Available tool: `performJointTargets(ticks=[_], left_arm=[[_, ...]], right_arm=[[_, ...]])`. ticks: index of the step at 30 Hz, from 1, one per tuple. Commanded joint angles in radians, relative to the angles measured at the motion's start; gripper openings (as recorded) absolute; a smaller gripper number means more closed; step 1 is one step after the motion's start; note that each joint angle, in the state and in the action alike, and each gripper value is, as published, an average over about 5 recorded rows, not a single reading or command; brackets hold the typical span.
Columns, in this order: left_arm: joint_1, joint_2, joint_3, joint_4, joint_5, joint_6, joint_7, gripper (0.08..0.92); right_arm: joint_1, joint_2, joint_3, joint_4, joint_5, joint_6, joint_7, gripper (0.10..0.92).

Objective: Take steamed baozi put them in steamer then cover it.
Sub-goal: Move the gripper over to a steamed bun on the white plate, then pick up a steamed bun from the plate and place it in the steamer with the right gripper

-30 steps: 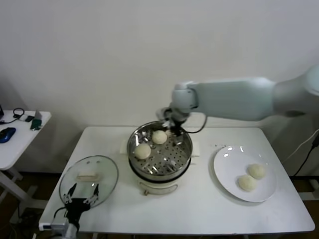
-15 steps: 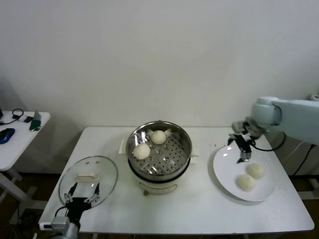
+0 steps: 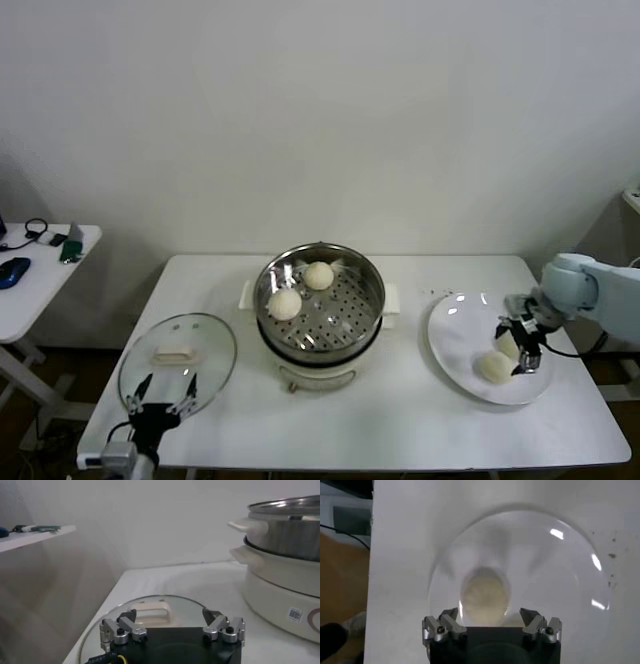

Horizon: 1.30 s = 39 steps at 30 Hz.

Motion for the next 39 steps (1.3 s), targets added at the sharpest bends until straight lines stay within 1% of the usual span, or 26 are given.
performJointTargets(ticks=[1, 10, 18, 22, 25, 29, 34, 39], left_arm=[[0.000, 0.001, -0.002, 0.002, -0.001, -0.001, -0.001, 0.823], [0.000, 0.006, -0.002, 0.004, -0.002, 0.000, -0.001, 0.823], [-0.001, 0.007, 0.006, -0.002, 0.007, 0.000, 0.001, 0.823], [0.002, 0.007, 0.008, -0.008, 0.010, -0.001, 0.001, 0.823], [0.004, 0.007, 0.007, -0.013, 0.012, 0.000, 0.002, 0.823], [0.005, 0.008, 0.007, -0.017, 0.020, 0.000, 0.003, 0.823], [0.012, 0.008, 0.008, -0.024, 0.028, -0.001, 0.004, 0.823], [0.021, 0.011, 0.004, -0.030, 0.032, -0.003, 0.003, 0.823]], right_arm=[[-0.193, 0.003, 0.146, -0.075, -0.050, -0.004, 0.011, 0.823], [-0.229, 0.014, 0.191, -0.073, -0.050, -0.010, 0.034, 0.814], [-0.186, 0.018, 0.182, -0.054, -0.044, -0.005, 0.035, 0.739], [-0.115, 0.017, 0.144, -0.047, -0.044, 0.028, 0.012, 0.687], [0.013, 0.025, 0.075, -0.026, -0.037, 0.069, -0.005, 0.663], [0.303, 0.083, -0.100, 0.031, 0.023, 0.159, -0.029, 0.657], [0.593, 0.227, -0.196, 0.101, 0.082, 0.310, -0.063, 0.660], [0.744, 0.381, -0.164, 0.204, 0.141, 0.381, -0.069, 0.654]])
